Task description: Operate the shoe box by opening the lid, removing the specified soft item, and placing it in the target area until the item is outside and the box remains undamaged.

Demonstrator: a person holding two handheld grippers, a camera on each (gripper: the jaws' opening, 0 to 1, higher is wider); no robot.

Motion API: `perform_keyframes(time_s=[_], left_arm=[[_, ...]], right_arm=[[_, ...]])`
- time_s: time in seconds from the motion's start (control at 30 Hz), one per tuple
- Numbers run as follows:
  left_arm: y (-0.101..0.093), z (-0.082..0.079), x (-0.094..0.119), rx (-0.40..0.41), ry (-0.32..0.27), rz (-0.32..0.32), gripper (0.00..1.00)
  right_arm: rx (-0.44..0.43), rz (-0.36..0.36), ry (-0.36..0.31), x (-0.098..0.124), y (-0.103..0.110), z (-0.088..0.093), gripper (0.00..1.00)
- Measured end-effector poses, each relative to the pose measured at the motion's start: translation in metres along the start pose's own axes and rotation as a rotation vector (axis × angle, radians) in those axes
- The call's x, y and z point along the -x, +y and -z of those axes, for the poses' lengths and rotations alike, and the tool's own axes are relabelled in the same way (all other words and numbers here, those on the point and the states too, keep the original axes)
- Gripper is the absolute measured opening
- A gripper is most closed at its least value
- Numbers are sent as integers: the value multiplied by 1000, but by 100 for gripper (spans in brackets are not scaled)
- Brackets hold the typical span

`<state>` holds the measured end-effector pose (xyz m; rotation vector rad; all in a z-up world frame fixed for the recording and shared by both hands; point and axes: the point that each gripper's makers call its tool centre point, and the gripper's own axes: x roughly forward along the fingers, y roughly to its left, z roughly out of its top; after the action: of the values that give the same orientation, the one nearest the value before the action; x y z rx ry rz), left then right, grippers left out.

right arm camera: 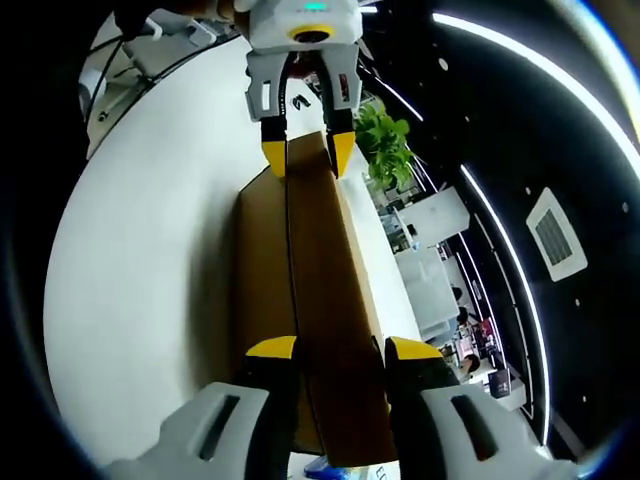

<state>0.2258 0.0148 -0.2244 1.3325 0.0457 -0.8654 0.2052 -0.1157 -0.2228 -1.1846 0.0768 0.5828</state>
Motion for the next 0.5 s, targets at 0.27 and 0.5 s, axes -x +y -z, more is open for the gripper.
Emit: perform_keyframes(time_s=[0.27,0.5], left_arm=[[-3,1,0,-12,6,14,31],[-11,5,-3,-17,13,31,31]], right_arm=[[-2,-21,3,0,3,-1,33],[-7,-55,11,-3,14,2,32]])
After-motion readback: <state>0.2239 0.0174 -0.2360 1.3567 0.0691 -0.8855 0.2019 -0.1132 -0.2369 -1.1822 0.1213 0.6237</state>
